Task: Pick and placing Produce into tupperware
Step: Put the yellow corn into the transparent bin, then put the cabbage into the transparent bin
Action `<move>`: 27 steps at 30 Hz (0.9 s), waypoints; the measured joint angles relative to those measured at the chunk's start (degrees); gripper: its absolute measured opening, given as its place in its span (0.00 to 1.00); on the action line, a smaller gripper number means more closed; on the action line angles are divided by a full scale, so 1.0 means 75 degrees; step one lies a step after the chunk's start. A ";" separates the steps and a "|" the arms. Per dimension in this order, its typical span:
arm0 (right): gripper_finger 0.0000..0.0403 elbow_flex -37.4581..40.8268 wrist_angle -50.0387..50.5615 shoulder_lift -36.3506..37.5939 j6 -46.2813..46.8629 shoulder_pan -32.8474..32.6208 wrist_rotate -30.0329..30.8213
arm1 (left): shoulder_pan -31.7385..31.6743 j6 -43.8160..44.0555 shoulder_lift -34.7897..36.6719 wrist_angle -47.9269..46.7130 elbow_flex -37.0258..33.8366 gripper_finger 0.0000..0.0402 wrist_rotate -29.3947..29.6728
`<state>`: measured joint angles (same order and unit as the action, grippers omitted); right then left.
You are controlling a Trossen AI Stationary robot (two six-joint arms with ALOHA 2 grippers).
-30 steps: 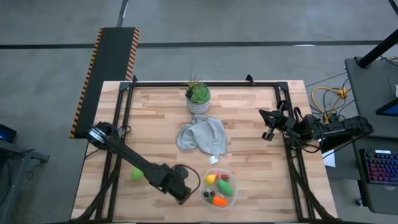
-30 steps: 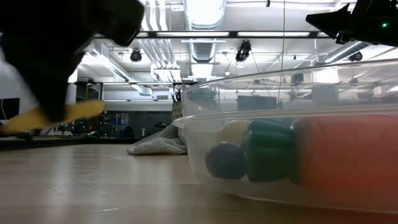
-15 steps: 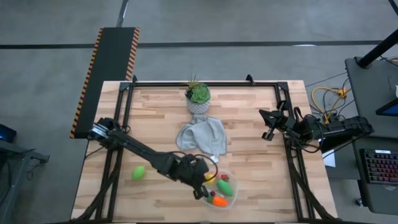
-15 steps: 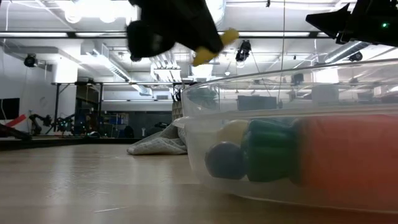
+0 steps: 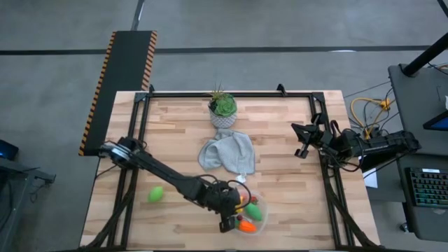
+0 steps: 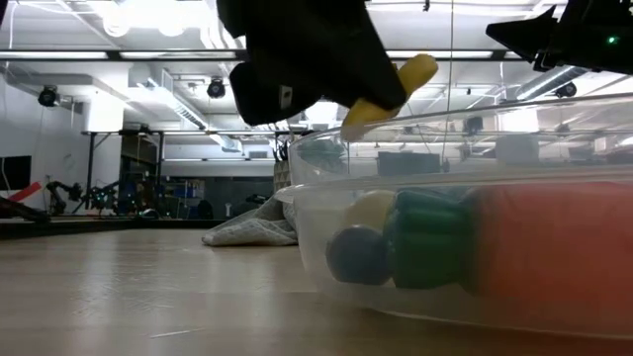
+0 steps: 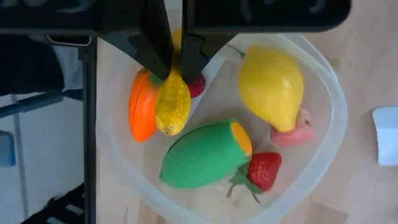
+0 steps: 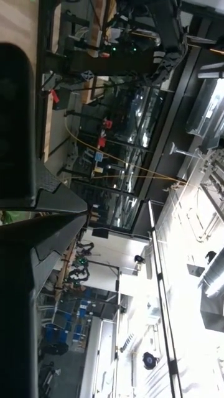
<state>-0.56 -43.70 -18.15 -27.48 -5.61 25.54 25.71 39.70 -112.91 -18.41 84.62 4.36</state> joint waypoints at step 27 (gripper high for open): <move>0.02 0.0000 0.0023 0.0002 -0.0003 0.0000 0.0003 | 0.0006 -0.0827 0.0492 -0.0903 0.0011 0.43 -0.0217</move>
<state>-0.56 -43.53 -18.13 -27.51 -5.61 25.56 25.76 33.50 -109.22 -25.19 84.71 2.73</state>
